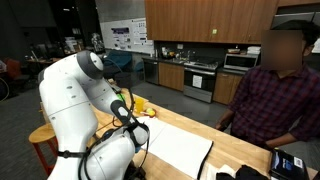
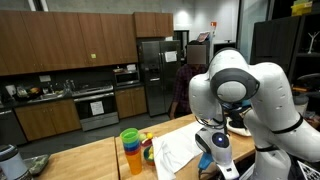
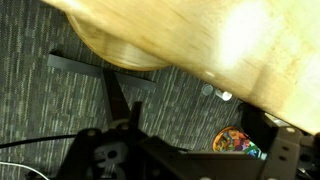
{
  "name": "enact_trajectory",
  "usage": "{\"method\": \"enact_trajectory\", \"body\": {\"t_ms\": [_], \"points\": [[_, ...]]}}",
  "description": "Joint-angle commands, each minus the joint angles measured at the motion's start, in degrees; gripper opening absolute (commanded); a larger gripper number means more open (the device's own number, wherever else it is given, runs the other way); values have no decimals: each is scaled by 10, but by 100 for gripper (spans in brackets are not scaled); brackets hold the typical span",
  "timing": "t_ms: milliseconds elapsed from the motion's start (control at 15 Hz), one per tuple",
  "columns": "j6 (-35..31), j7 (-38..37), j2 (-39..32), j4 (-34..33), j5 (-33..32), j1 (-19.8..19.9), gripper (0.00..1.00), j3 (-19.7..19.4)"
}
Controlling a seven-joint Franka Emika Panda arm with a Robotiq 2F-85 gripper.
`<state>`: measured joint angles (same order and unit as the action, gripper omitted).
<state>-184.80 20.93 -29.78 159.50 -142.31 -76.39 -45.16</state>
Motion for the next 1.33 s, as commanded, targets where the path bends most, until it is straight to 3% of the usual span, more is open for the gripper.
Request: {"method": "enact_trajectory", "body": {"t_ms": [0, 267, 600, 867, 933, 1133, 1200, 1267], "points": [[0, 0, 0, 0, 0, 0, 100, 0], [-1, -18, -12, 0, -4, -31, 100, -37], [-38, -63, -20, 3, -31, -115, 100, -119], [-85, -113, -21, -1, -110, -197, 100, -228], [-103, -64, -27, -1, -78, -217, 100, -267], [-160, -20, -31, -3, -79, -270, 100, -372], [-139, 0, -28, -5, -78, -219, 100, -346], [-135, 20, -24, -7, -78, -214, 100, -356]]}}
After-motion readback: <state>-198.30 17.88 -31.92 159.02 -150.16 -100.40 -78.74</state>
